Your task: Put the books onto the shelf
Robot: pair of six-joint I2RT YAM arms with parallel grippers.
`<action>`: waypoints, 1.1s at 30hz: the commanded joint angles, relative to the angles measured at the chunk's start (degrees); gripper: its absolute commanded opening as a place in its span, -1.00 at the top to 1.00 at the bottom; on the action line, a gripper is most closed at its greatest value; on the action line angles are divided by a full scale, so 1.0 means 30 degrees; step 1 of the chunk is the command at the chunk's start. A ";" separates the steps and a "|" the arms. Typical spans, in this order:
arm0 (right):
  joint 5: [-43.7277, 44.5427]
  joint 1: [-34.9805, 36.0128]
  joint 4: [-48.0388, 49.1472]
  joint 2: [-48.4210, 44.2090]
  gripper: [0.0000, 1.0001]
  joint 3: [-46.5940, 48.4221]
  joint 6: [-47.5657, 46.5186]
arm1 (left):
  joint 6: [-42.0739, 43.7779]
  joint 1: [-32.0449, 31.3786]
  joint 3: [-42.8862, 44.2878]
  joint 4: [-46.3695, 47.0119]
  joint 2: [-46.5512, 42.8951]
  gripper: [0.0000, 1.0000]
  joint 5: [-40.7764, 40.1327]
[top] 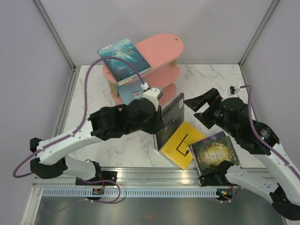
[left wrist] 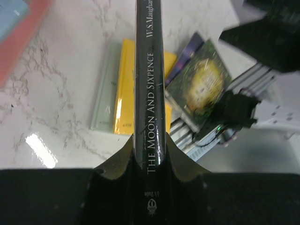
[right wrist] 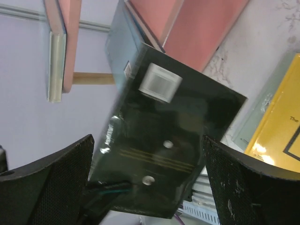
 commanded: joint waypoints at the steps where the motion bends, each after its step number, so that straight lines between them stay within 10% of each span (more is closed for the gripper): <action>1: -0.0338 -0.0064 0.2734 -0.0319 -0.96 -0.1025 0.0351 | -0.0788 0.2209 0.2565 0.3280 -0.1810 0.95 0.1542; 24: -0.1659 -0.0064 1.1578 -0.0350 -0.95 -0.2959 0.2662 | -1.0334 0.6841 -0.5543 1.7599 -0.6728 0.95 0.6467; 33: -0.2069 -0.0064 1.3281 -0.0058 -0.24 -0.2375 0.3192 | -1.3563 0.7164 -0.8507 2.0217 -0.7583 0.95 0.7492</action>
